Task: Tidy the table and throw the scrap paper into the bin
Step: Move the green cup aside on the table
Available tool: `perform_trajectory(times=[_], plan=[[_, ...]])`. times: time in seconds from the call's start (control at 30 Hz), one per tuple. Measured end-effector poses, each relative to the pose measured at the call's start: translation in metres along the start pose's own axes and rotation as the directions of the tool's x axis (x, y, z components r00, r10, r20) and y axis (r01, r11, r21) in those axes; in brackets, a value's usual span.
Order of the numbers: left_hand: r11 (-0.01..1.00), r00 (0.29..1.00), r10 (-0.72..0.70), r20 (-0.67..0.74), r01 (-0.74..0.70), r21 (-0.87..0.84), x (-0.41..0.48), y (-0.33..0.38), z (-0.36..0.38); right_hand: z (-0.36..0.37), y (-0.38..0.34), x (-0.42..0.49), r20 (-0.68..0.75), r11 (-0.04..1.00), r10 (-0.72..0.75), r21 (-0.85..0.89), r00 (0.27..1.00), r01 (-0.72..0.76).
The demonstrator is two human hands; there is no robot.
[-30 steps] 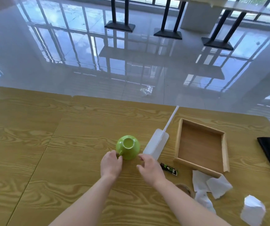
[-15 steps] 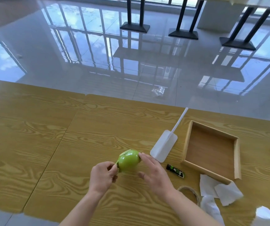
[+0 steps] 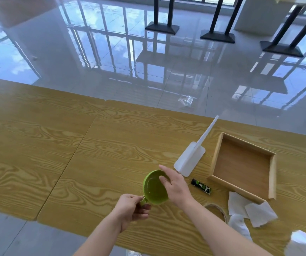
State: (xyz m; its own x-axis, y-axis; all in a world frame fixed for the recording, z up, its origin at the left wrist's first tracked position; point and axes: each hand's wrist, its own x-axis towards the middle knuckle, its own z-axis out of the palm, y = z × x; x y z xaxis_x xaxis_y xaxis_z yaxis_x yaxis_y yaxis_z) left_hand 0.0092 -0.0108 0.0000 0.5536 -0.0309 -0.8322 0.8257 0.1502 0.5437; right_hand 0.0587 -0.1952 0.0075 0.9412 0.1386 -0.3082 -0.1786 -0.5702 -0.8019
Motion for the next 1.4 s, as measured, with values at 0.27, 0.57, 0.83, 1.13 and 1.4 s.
perform_trajectory(times=[0.27,0.57,0.83,1.13,1.4], plan=[[0.993,0.987,0.037,-0.155,-0.053,-0.106,-0.004,-0.010,0.011,-0.002,0.000,0.013,0.064,0.993,0.076,-0.100,0.995,-0.069],[0.972,0.949,0.236,-0.209,-0.226,0.068,-0.018,-0.023,0.016,-0.001,0.017,0.005,0.042,0.975,0.197,0.100,0.980,-0.200],[0.882,0.898,0.398,-0.187,-0.320,0.345,-0.017,-0.037,-0.002,0.004,0.030,-0.005,0.057,0.933,0.257,0.246,0.965,-0.263],[0.846,0.838,0.490,-0.242,-0.389,0.366,-0.012,-0.032,-0.016,0.009,0.003,0.004,0.200,0.816,0.260,0.478,0.945,-0.326],[0.858,0.711,0.512,-0.481,-0.401,0.320,-0.023,-0.023,-0.077,0.061,-0.024,0.025,0.200,0.855,-0.180,-0.452,0.963,0.253]])
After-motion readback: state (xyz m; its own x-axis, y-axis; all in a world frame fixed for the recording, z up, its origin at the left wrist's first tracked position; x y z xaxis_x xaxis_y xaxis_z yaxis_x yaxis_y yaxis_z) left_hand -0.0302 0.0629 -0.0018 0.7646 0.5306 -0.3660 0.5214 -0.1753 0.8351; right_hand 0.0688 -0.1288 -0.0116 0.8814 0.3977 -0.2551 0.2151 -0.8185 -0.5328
